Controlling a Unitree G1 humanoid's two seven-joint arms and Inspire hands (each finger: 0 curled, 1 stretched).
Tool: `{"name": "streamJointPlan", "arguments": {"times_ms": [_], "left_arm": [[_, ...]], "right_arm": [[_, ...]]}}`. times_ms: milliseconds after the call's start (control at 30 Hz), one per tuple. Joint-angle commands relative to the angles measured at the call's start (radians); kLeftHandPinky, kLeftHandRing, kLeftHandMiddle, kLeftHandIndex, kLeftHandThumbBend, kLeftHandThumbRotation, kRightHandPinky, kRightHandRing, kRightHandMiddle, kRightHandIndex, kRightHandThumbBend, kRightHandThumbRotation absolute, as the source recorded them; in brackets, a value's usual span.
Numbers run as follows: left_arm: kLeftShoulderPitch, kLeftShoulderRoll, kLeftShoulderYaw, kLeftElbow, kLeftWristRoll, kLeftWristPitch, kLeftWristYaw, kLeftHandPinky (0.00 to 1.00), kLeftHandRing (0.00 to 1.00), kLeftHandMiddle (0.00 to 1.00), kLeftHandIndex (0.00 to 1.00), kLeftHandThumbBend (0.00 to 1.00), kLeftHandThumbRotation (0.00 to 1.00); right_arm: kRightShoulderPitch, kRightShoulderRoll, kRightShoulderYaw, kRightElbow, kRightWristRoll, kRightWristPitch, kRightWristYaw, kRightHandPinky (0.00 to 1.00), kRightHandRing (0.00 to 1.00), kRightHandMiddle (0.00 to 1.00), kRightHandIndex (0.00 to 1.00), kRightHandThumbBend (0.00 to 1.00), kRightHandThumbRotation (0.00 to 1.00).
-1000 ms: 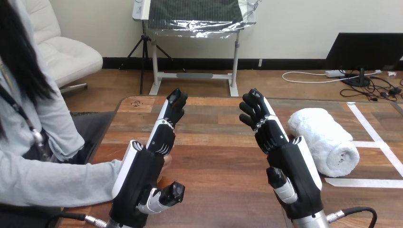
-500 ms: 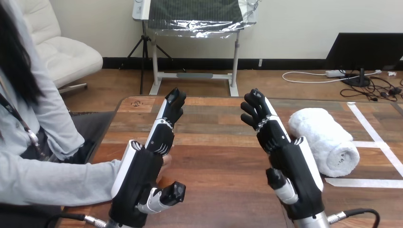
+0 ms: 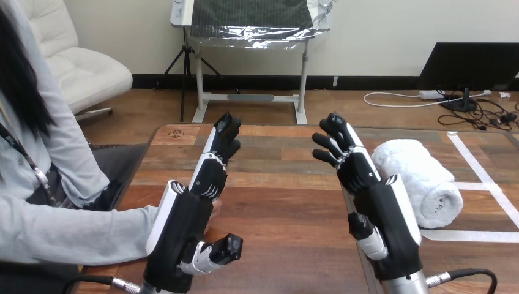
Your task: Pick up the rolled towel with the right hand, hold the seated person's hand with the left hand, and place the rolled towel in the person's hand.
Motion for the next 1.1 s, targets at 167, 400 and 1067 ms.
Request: {"name": "streamJointPlan", "arguments": {"times_ms": [167,400,1067], "left_arm": [[-0.07,-0.013,0.021,-0.013,-0.003,0.0,0.0,0.95,1.0,1.0,1.0,1.0,0.82],[-0.071,-0.015,0.019,-0.01,-0.008,0.006,-0.005,0.95,1.0,1.0,1.0,1.0,0.83],[-0.073,-0.028,0.033,-0.005,0.014,0.007,-0.003,0.95,1.0,1.0,1.0,1.0,0.82]], "right_arm": [[-0.114,-0.042,-0.038,-0.021,-0.03,0.026,-0.074,0.89,0.95,0.97,0.96,1.0,0.9],[-0.154,-0.074,-0.072,-0.013,-0.053,0.04,-0.138,0.88,0.94,0.96,0.96,1.0,0.84],[-0.264,-0.193,-0.155,-0.055,-0.171,0.236,-0.388,0.95,0.98,0.99,0.98,1.0,0.77]]}}
